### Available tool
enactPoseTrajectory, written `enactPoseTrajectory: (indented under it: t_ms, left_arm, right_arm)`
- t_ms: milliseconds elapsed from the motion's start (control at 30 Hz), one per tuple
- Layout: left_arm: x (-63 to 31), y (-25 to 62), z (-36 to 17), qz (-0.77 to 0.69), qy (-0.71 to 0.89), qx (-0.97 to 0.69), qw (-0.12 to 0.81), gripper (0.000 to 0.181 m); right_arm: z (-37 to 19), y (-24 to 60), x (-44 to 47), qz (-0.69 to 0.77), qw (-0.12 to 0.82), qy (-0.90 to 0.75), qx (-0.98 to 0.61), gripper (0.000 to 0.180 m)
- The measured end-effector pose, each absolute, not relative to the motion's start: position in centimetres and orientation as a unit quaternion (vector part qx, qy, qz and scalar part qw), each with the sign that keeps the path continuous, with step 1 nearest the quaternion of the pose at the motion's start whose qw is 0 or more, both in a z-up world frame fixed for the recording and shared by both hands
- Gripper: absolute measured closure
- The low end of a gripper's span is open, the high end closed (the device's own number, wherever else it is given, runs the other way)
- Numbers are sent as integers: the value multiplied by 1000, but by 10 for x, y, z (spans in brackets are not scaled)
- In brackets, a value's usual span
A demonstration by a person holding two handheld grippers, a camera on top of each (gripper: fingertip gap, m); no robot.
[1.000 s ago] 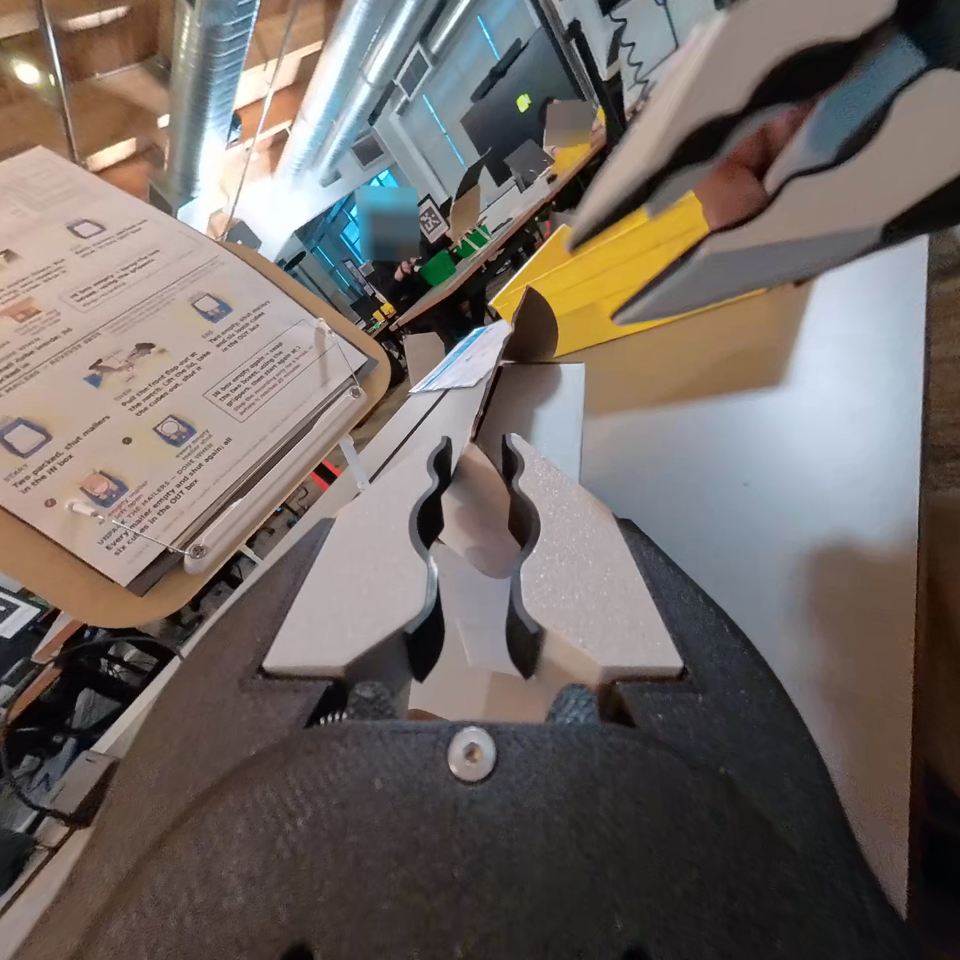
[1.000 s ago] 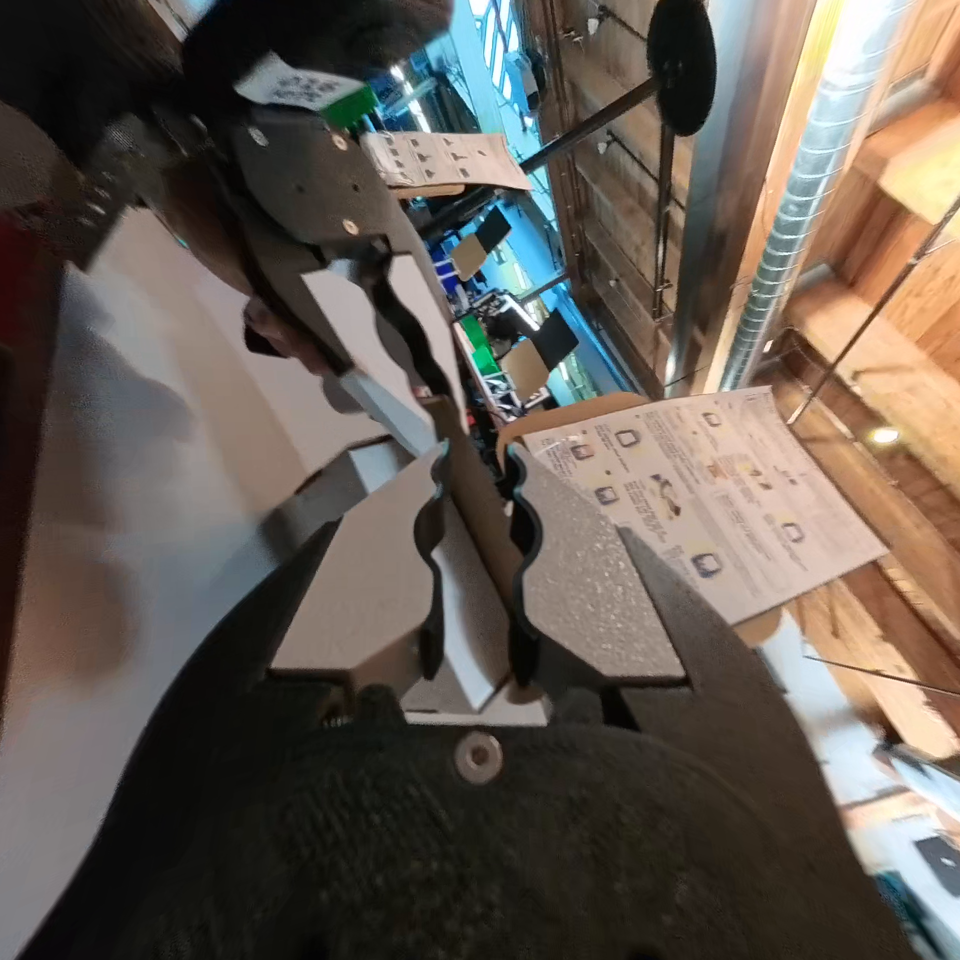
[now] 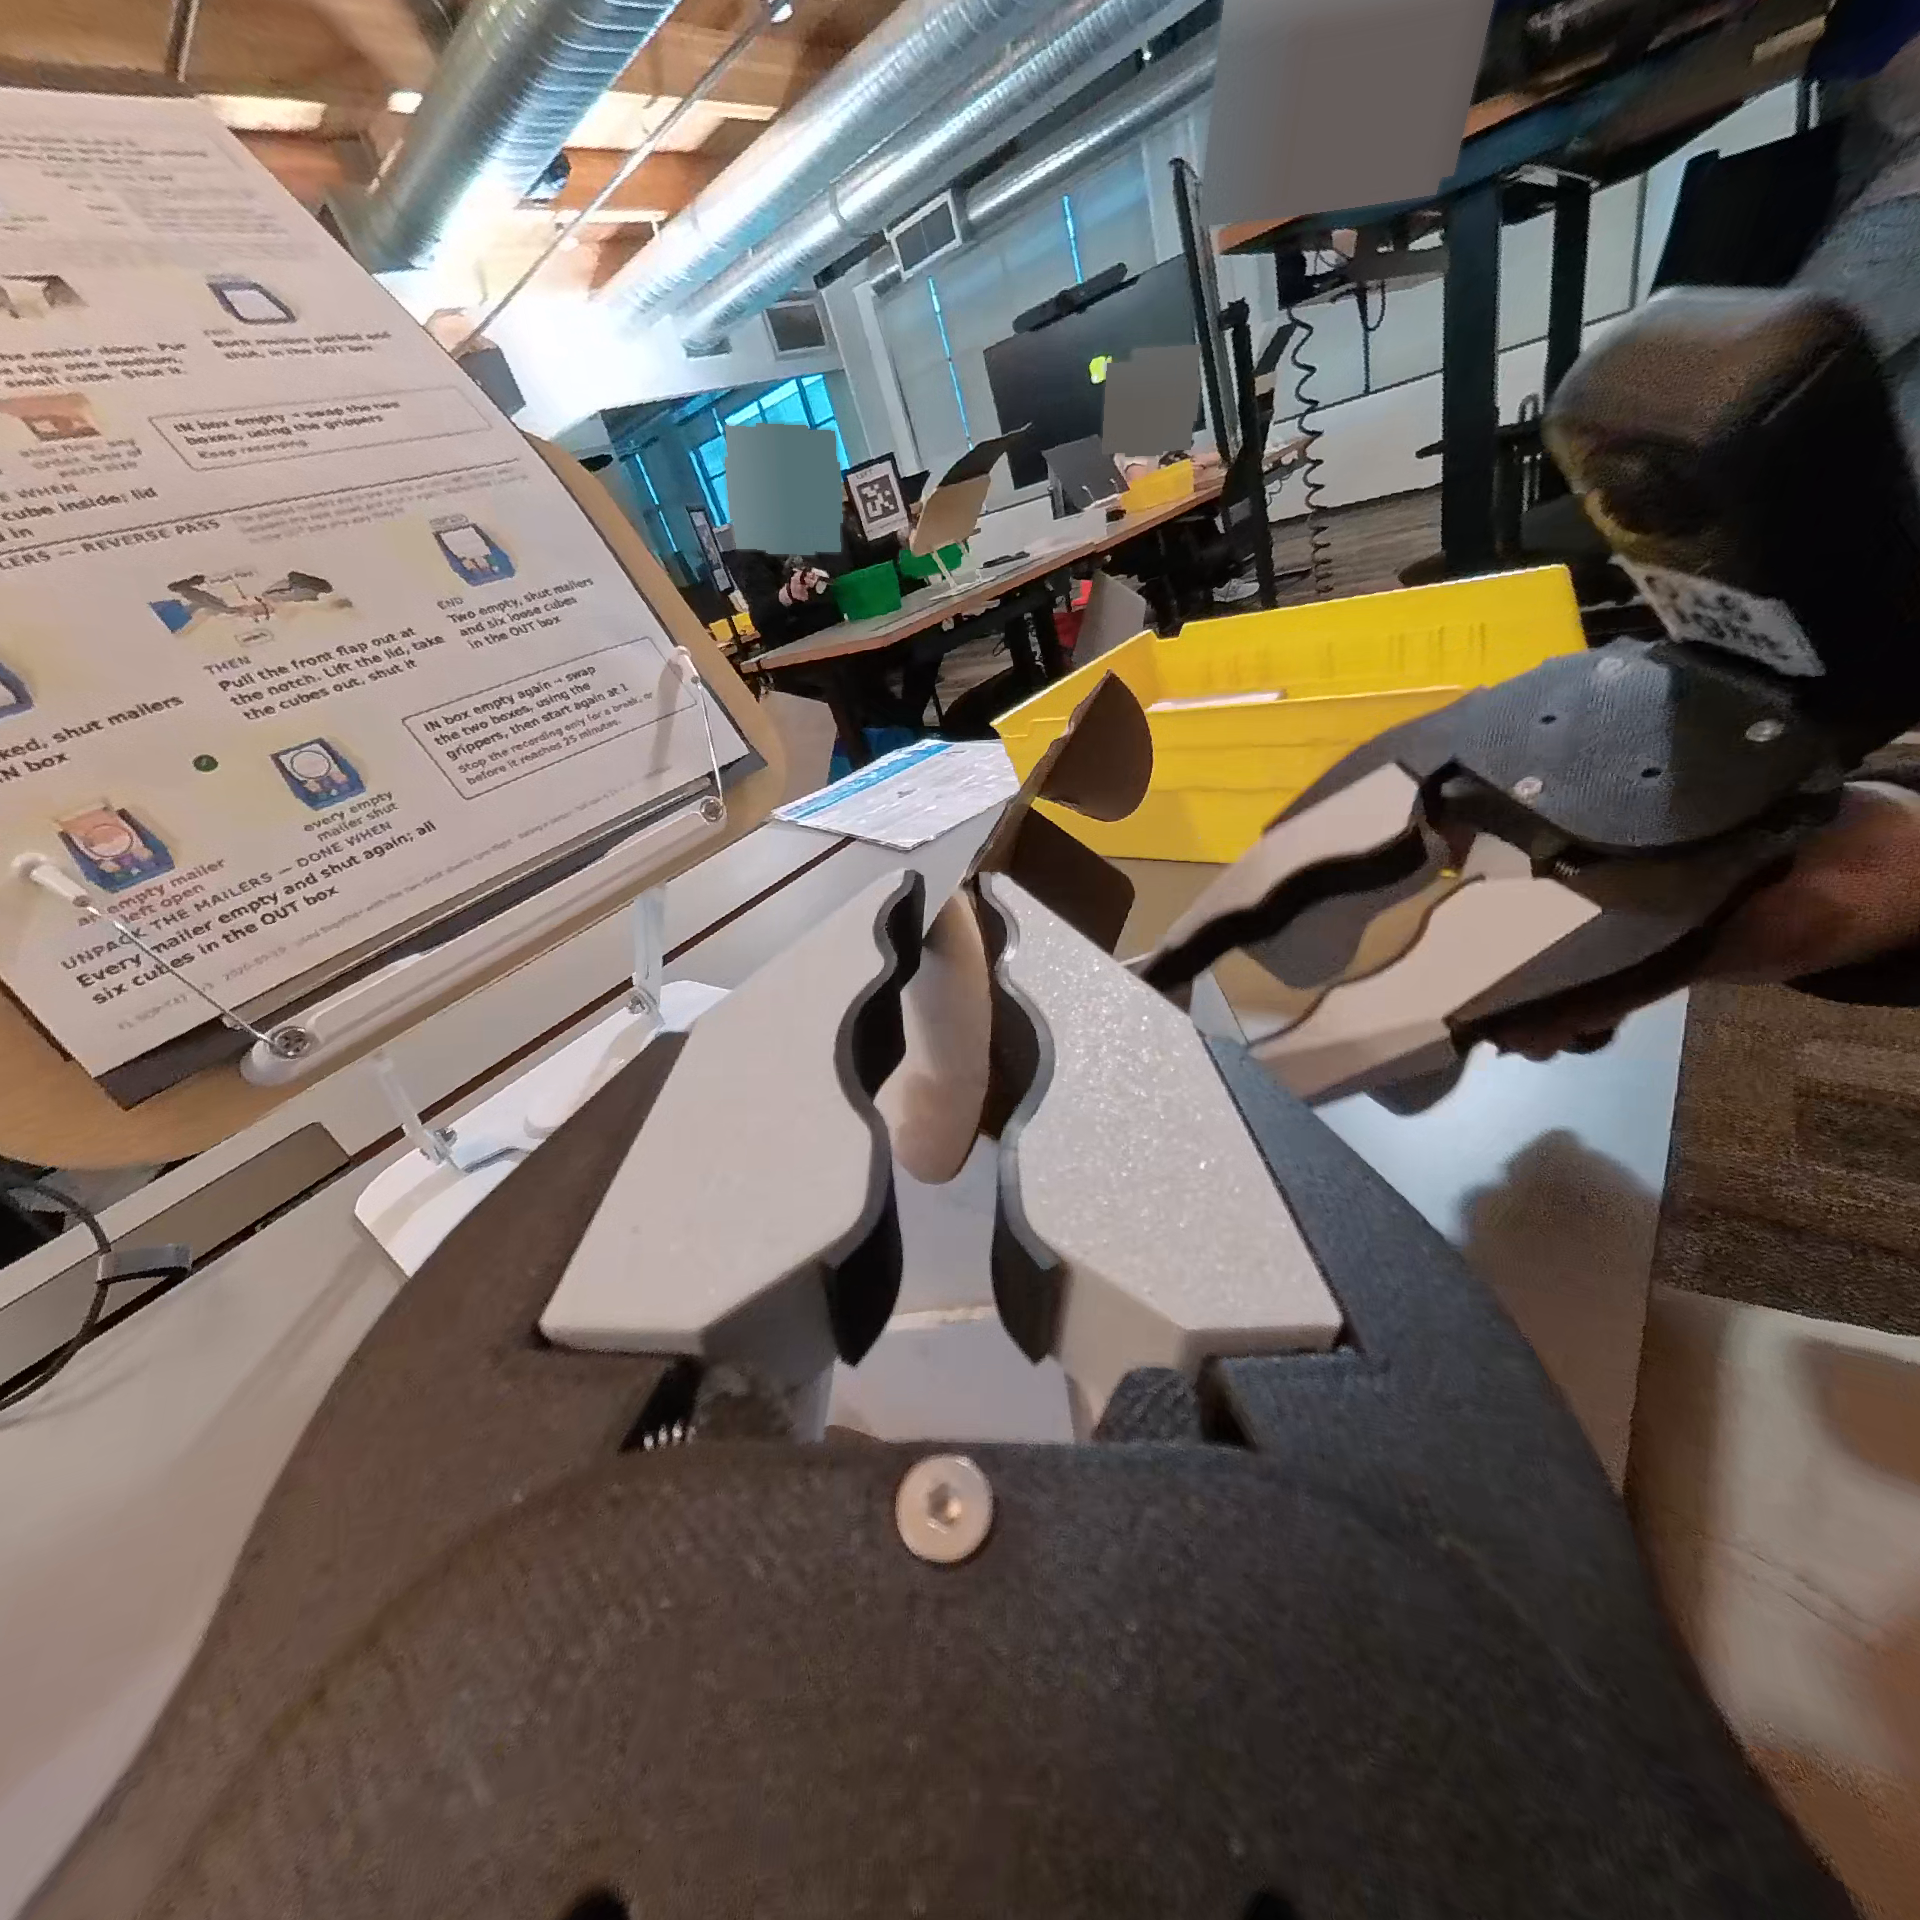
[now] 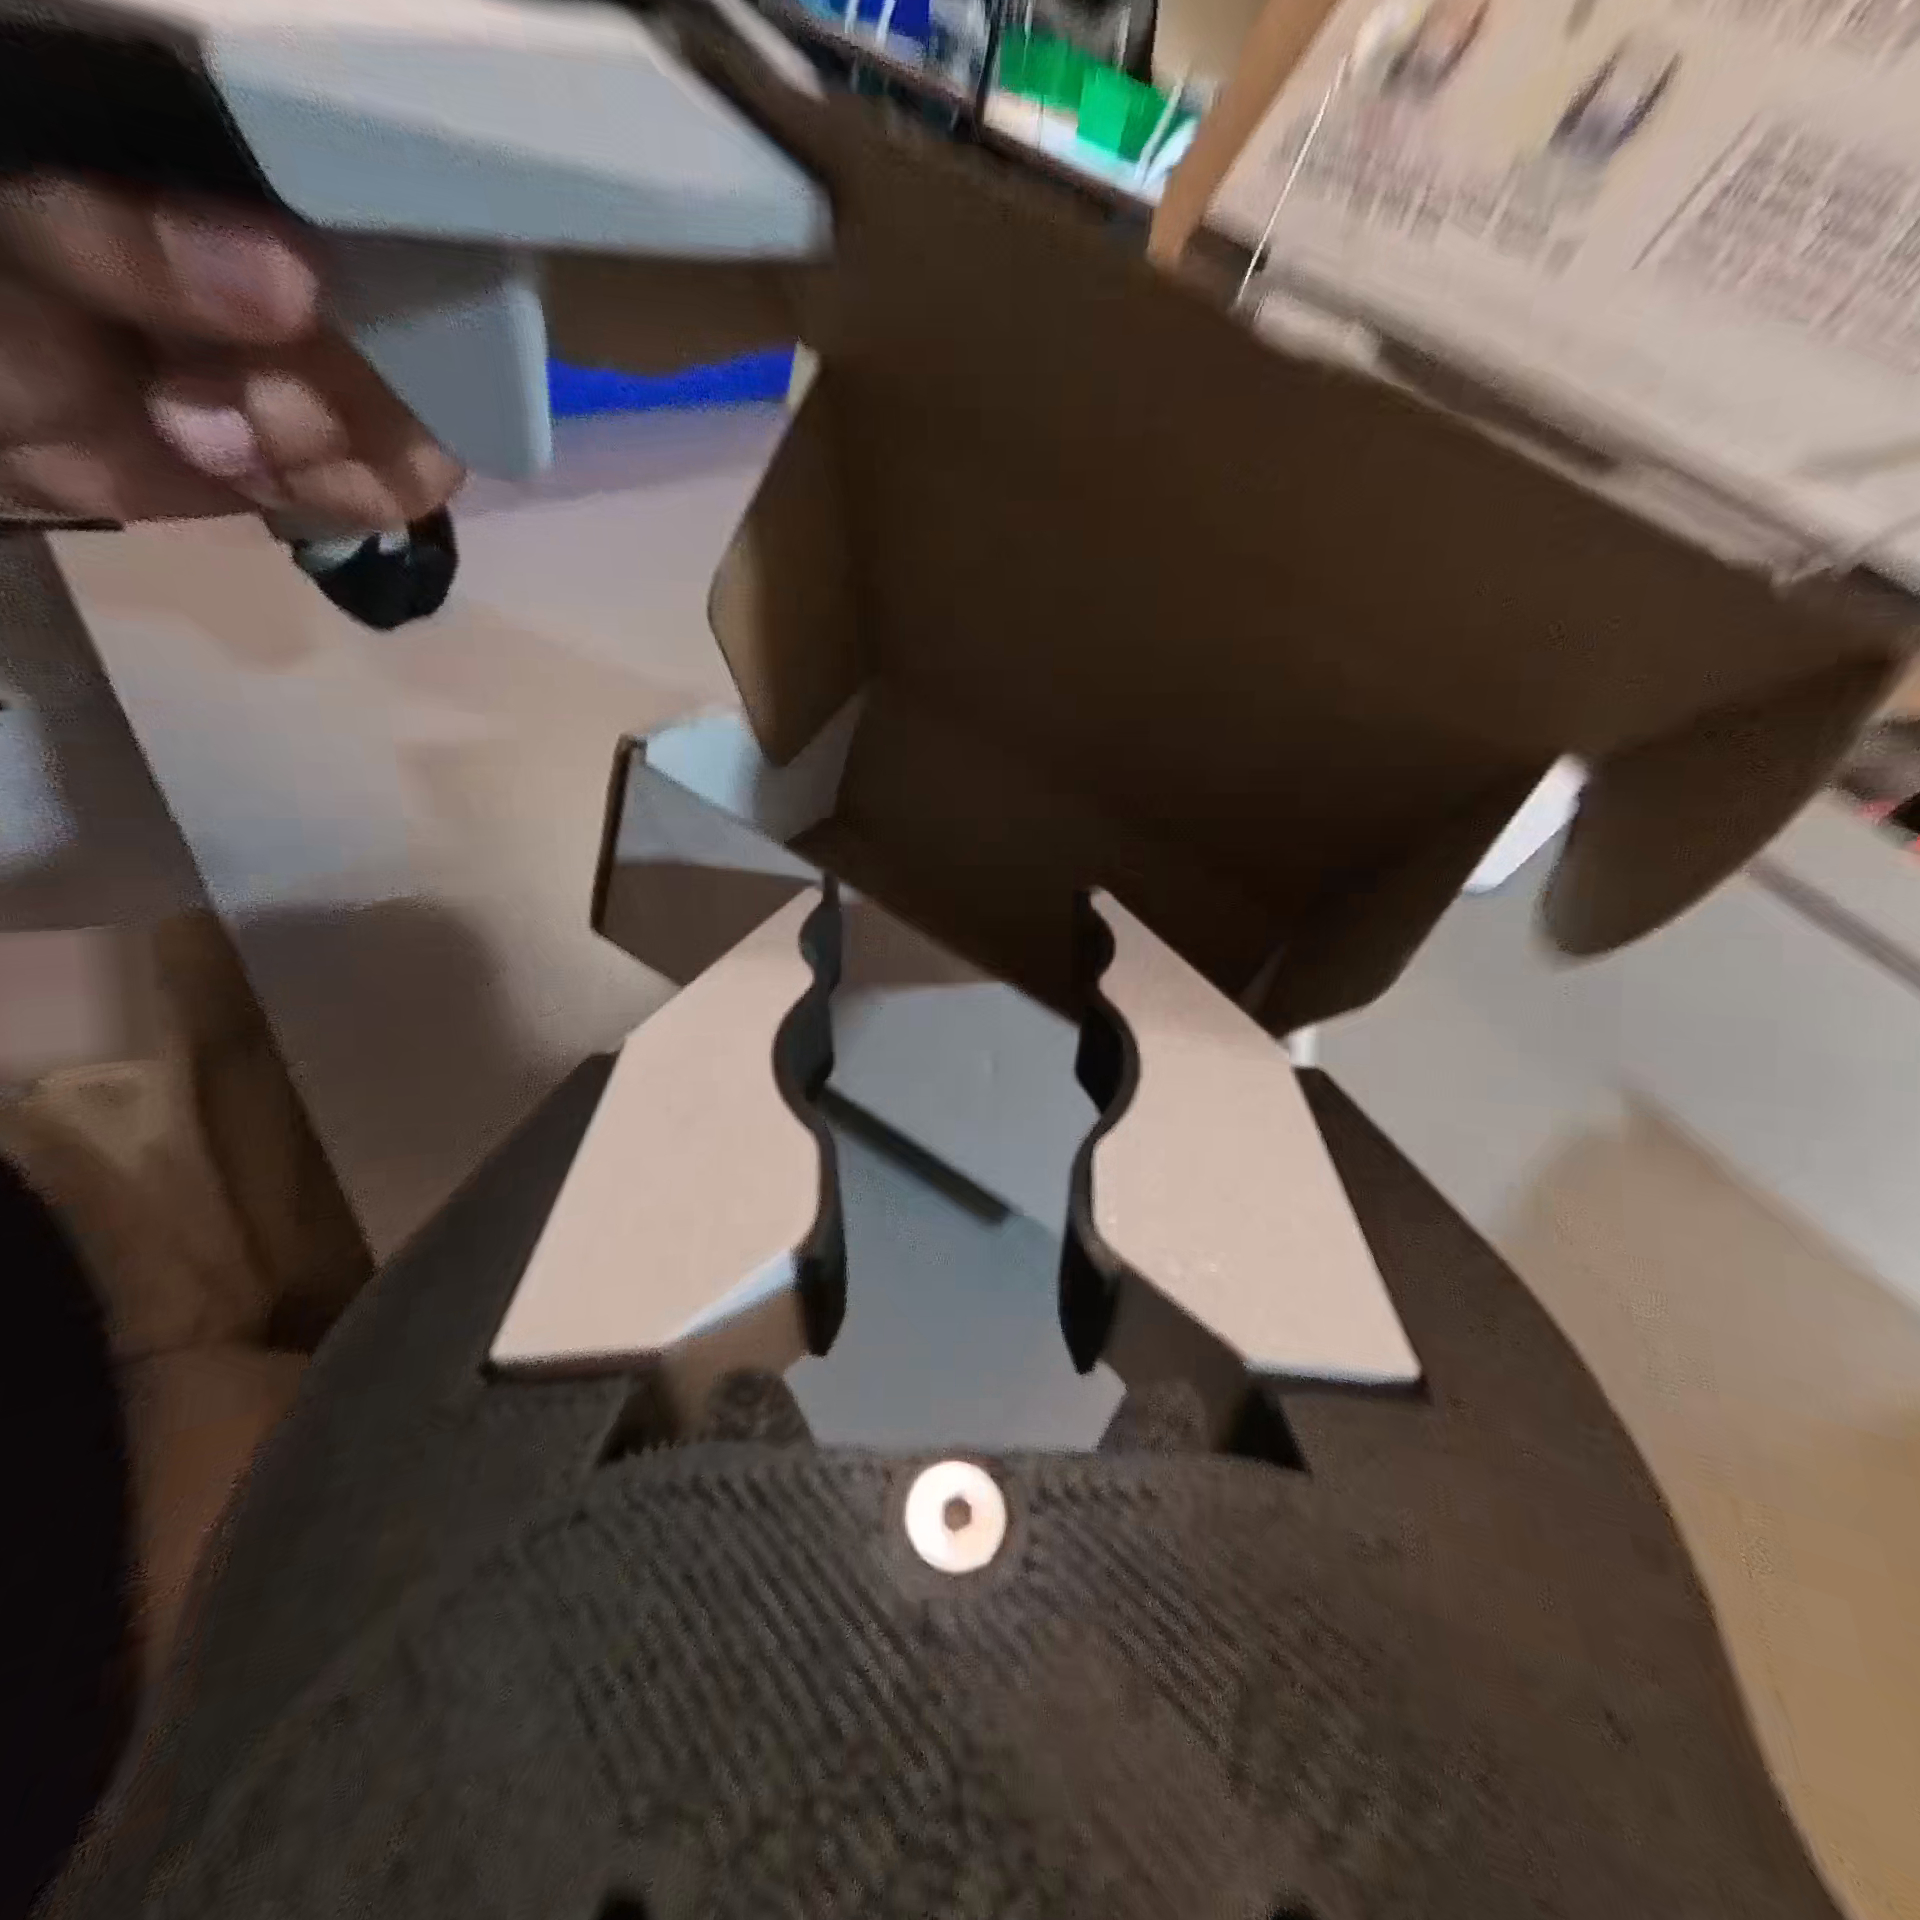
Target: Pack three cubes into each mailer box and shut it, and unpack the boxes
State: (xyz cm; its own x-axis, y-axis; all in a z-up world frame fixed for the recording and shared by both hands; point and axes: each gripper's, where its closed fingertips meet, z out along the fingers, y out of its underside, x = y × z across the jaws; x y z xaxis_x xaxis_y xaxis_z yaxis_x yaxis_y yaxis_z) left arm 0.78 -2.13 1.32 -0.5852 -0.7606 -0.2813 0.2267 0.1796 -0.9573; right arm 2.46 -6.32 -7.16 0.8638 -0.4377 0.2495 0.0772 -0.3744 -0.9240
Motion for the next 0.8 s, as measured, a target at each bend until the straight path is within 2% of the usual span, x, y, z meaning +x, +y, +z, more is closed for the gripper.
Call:
enactPoseTrajectory:
  t_ms: [133, 233, 433, 633, 800]
  left_arm:
    - [18, -11, 21, -607, 640, -228, 412, 174]
    - [37, 1, 24, -594, 642, -271, 401, 172]
    - [98, 35, 25, -550, 632, -349, 419, 169]
    - [170, 78, -40, -457, 640, -475, 394, 159]
    - [182, 100, -75, -425, 635, -520, 381, 163]
  right_arm:
    - [-94, -67, 17, -145, 532, 164, -818, 146]
    - [-109, -69, 13, -112, 510, 178, -834, 147]
    - [-114, -67, 12, -135, 494, 158, -844, 154]
    - [-115, -68, 14, -164, 487, 129, -848, 159]
    - [-115, -69, 13, -159, 493, 123, -847, 159]
